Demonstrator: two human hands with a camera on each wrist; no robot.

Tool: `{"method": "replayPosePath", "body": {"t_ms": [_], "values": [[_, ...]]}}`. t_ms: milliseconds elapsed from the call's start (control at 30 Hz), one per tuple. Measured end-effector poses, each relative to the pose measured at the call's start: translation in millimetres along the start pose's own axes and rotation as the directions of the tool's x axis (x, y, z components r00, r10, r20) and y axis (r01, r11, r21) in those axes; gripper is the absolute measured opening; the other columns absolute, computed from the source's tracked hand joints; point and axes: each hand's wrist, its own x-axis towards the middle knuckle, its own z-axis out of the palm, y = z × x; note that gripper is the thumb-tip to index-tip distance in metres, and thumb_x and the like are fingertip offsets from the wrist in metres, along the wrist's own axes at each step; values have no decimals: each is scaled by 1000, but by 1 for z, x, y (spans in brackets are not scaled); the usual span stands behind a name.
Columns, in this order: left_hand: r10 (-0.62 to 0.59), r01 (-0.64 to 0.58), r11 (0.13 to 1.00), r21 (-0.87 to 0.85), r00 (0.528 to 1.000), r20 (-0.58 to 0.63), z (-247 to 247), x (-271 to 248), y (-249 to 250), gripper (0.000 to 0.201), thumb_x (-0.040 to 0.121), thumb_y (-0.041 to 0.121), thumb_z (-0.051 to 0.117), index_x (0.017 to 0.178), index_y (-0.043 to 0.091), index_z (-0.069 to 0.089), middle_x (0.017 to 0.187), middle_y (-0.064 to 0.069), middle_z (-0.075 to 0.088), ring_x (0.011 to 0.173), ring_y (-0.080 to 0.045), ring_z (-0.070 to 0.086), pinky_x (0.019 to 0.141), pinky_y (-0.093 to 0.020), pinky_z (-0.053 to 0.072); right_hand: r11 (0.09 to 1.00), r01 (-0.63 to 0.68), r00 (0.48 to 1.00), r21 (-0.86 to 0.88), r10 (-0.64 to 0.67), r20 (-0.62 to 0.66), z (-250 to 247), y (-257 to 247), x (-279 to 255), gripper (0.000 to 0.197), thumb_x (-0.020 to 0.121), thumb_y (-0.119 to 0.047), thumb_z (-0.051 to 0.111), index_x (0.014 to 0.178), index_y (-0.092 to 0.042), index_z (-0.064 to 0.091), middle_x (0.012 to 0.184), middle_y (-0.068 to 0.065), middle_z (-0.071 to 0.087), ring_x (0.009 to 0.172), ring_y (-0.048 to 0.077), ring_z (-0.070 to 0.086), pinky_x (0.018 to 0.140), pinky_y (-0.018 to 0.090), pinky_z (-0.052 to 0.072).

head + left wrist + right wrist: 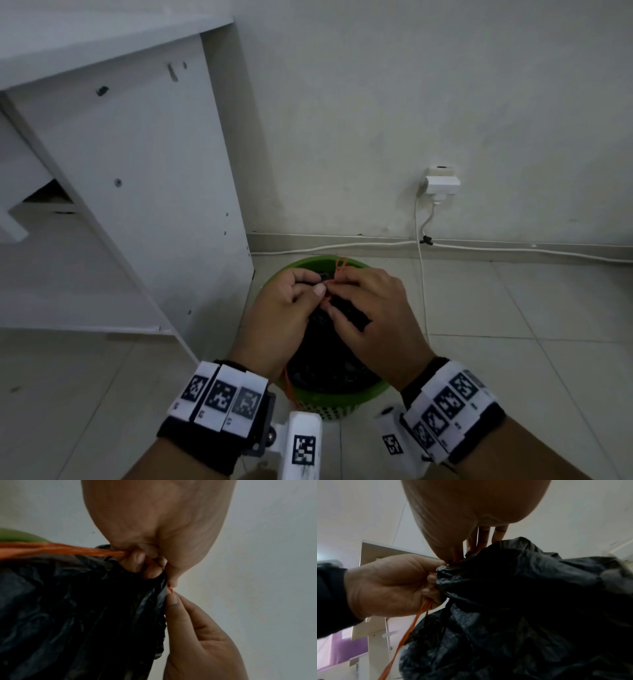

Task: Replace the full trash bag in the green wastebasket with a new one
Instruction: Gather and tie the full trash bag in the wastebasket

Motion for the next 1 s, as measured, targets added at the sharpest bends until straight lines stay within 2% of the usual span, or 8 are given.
{"method": "replayPosePath", "body": {"t_ms": [267,433,533,633,767,867,933,1000], "values": [[177,-169,934,316,984,4,-8,4,-4,9,90,24,69,83,29,67,75,10,74,74,-8,69,78,-39,56,994,21,986,109,-39,161,3,9,1,18,83,-30,67,71,-17,64,109,0,59,109,18,54,87,46,45],[272,-232,905,356,960,-65,-8,8,-9,12,87,22,73,81,32,70,77,14,71,74,-4,67,74,-29,56,970,-62,980,234,14,198,-6,7,6,25,84,-32,60,65,-17,58,107,-2,60,107,16,52,90,43,42],[322,-267,876,403,944,-74,-10,7,-10,14,87,23,73,79,33,70,77,18,70,74,1,65,70,-17,51,988,-19,971,151,-17,237,-15,10,10,30,86,-36,58,63,-16,59,103,-2,61,101,13,51,89,31,37],[365,-296,846,444,928,-77,-11,8,-12,9,88,27,72,81,32,70,76,19,70,74,2,66,67,-16,51,988,-8,952,156,-41,305,-26,9,16,33,87,-37,59,60,-18,56,94,-4,61,88,11,54,79,24,38],[408,-333,818,469,911,-64,-14,11,-13,5,91,33,67,86,32,69,80,18,68,78,3,64,69,-16,50,899,-247,933,363,118,340,-39,2,22,39,94,-32,53,63,-9,55,70,3,59,62,11,54,61,25,41],[478,-415,734,538,878,25,-15,13,-9,10,93,39,60,90,31,65,91,19,57,85,1,57,73,-8,40,703,-393,919,593,316,234,-37,-1,25,34,96,-29,51,78,-3,63,79,2,64,75,15,59,73,31,47],[493,-443,741,504,869,39,-16,15,-7,15,94,41,55,91,28,61,91,17,54,86,-3,55,73,-10,39,373,-416,867,830,438,238,-30,-7,28,31,97,-24,51,93,2,67,95,10,70,90,21,65,85,34,53],[486,-463,780,420,872,60,-18,16,-6,21,95,43,49,91,25,60,86,14,57,82,-7,57,71,-19,43,5,-344,810,939,507,294,-25,-12,34,34,99,-22,45,85,-1,68,89,17,71,87,27,69,83,36,57]]}}
